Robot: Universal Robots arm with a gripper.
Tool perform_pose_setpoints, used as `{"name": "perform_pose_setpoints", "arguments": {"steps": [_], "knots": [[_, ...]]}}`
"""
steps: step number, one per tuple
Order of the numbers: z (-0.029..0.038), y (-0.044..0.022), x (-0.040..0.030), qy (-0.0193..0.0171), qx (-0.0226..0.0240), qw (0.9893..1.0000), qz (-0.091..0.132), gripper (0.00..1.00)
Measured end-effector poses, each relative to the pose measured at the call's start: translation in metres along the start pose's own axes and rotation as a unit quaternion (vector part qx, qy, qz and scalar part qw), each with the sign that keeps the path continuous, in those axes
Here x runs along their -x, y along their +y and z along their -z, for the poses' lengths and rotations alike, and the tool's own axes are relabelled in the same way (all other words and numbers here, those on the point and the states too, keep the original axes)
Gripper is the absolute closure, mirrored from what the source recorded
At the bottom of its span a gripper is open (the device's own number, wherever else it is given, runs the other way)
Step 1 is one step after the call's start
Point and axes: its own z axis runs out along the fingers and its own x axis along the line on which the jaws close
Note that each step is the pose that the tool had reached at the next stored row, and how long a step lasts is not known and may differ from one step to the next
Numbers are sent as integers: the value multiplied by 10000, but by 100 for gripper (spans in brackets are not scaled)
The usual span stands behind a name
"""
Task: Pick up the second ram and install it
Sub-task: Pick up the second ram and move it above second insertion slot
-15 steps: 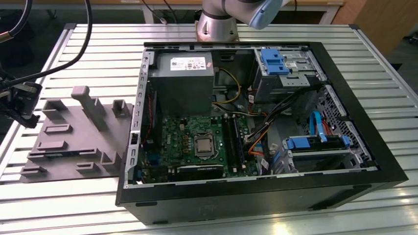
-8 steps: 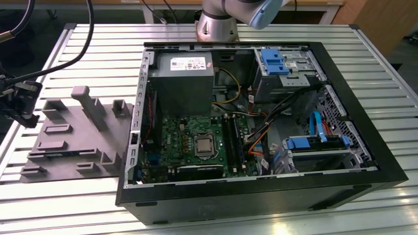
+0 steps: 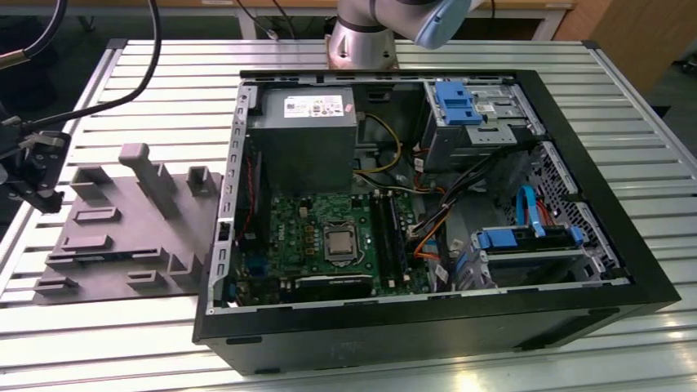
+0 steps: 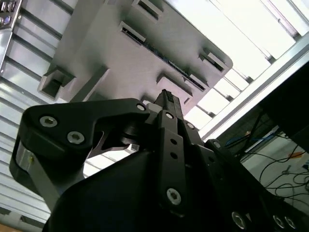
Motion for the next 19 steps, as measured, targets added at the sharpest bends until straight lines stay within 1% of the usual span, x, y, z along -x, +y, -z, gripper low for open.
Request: {"name": "perform_pose_setpoints", "arguments": {"steps": [3,5,7,10,13,15,17,19], "knots": [[0,0,0,12,6,9997,258,89],[0,0,0,19,10,9991,430,89],[-1,0,0,26,14,9982,593,89],[-1,0,0,37,20,9965,837,89],[-1,0,0,48,26,9941,1082,89],[-1,0,0,56,30,9922,1246,89],[-1,0,0,63,34,9900,1411,89],[-2,0,0,70,38,9874,1582,89]]}}
